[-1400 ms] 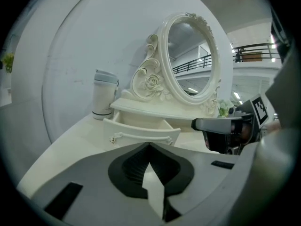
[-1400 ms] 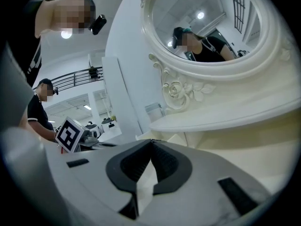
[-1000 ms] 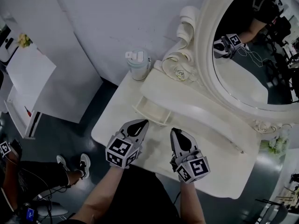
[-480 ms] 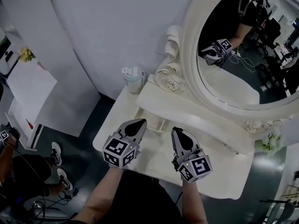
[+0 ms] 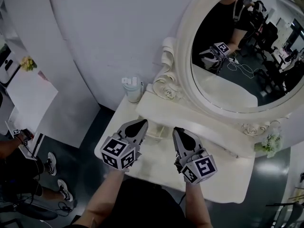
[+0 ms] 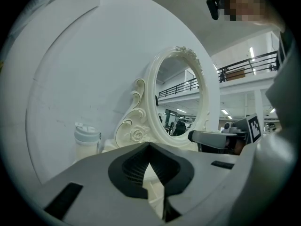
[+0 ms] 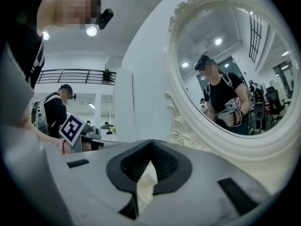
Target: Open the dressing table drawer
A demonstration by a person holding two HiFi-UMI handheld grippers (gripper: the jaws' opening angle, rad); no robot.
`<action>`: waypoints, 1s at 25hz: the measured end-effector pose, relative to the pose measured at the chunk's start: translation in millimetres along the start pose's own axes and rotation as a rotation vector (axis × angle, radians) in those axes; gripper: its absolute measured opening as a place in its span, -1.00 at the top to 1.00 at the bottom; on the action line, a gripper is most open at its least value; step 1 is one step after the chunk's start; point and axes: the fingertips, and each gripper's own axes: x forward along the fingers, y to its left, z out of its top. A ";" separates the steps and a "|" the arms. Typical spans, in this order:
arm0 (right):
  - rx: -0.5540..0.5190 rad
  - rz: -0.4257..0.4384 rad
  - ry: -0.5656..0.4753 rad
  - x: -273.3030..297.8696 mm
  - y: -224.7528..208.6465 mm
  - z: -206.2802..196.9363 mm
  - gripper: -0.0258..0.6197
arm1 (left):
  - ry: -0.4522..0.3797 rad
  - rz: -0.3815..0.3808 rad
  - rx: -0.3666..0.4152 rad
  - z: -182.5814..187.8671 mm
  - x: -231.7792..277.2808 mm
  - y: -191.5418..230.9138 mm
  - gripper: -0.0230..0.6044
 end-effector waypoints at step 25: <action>-0.023 0.065 -0.052 5.6 23.5 30.3 0.91 | -0.079 -0.029 -0.003 41.5 -13.9 -8.9 0.93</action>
